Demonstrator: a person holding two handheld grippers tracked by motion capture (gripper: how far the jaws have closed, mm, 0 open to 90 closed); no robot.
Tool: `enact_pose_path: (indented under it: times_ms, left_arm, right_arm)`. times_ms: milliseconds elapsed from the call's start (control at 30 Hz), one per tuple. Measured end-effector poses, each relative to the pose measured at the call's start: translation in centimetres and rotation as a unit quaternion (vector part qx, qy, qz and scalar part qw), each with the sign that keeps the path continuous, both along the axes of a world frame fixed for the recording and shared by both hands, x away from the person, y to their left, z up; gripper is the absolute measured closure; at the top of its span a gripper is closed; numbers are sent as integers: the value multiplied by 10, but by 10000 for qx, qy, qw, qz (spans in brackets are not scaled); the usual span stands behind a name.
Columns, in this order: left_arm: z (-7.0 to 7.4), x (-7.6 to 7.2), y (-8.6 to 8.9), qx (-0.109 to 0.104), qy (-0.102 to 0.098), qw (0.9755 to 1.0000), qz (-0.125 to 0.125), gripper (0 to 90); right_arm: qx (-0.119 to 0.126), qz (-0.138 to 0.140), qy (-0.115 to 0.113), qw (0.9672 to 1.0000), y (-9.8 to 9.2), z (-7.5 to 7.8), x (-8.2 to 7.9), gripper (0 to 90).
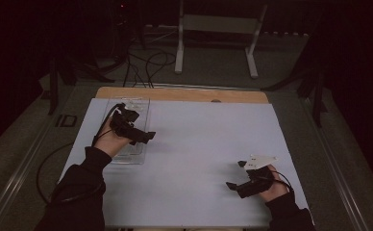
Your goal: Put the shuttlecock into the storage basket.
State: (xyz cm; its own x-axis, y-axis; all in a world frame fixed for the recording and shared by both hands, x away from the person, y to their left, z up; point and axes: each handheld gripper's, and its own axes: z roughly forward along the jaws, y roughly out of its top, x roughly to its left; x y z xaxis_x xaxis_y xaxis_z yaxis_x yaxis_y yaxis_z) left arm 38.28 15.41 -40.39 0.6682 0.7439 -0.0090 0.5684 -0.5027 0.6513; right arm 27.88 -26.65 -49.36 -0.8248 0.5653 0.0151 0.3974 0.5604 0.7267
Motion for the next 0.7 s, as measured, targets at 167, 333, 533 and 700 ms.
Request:
enact_pose_path:
  times_ms: [167, 333, 533, 700]
  left_arm:
    - [3, -4, -8, 14, -83, 9999, -123, 2]
    - [5, -9, -22, 98, -76, 9991, -399, 2]
    - [7, -15, -35, 0, -46, 9974, -713, 2]
    - [10, -19, -44, -124, -43, 9952, -974, 2]
  right_arm:
    - [6, -2, -24, 10000, -1, 1, -1, 85]
    - [100, -8, -66, 9999, -2, 2, 0, 85]
    - [149, 27, -18, 9999, -2, 0, 1, 85]
    - [188, 27, 5, 9998, -2, 0, 1, 85]
